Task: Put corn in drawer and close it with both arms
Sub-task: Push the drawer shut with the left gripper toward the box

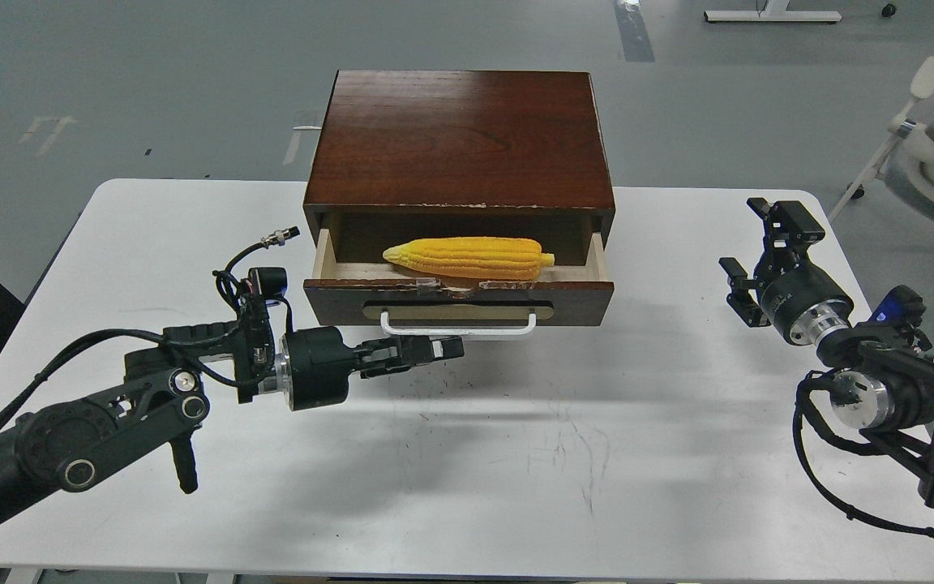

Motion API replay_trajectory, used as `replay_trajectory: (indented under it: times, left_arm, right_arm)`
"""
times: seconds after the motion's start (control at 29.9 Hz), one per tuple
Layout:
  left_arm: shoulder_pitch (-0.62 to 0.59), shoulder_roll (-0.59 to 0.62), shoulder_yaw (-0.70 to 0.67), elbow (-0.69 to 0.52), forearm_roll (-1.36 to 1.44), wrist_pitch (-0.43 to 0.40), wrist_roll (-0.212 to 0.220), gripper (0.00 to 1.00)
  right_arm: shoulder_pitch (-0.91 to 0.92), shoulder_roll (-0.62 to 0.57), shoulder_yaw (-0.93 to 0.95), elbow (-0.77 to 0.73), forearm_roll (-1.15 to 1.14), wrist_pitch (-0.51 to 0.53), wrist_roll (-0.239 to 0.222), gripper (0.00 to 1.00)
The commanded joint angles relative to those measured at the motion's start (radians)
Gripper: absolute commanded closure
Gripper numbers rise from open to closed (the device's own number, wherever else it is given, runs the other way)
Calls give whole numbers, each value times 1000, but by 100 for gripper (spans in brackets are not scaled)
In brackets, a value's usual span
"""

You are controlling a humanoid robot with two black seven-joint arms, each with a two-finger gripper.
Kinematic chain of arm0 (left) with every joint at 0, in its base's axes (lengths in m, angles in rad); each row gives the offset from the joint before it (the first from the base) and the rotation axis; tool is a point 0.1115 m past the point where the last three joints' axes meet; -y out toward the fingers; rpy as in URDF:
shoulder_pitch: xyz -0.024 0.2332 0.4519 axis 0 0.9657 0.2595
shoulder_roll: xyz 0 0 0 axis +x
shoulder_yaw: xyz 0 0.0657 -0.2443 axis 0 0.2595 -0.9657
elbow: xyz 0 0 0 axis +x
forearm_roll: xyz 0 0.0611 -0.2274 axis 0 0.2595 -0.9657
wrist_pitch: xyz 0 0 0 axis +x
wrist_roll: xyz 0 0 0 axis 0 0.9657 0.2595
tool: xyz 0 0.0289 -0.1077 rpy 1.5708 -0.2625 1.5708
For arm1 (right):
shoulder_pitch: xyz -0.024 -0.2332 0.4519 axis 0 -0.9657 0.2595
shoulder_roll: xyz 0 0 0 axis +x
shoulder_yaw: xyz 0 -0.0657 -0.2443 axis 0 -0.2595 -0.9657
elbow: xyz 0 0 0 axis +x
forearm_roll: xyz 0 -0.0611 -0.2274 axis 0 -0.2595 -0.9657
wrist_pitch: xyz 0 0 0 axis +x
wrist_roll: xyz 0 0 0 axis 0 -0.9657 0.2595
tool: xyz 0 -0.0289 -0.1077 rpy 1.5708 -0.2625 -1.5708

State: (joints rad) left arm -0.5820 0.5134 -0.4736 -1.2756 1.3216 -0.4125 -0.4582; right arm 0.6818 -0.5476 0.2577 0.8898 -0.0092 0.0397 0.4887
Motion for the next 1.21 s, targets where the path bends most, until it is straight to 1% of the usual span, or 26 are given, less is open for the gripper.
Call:
replay_trajectory:
  times: [0.0,0.3,0.84,1.17]
  left_arm:
    - [-2,-6,-17,19,-1,0,4,100]
    - [-5,-42,-37,71,-1,1,4,100]
    - [-70,-88,-43,173,-33,0,4,100]
    - [-84,-113,-46,222,-35,3,4,100]
  right_arm:
    - [-10,0,0,0,0,0,0,4]
    - [-22,0,0,0,0,0,0,4]
    - [-31,0,0,0,0,-1,0,4]
    - [-31,-3,0,0,0,-1,0,4]
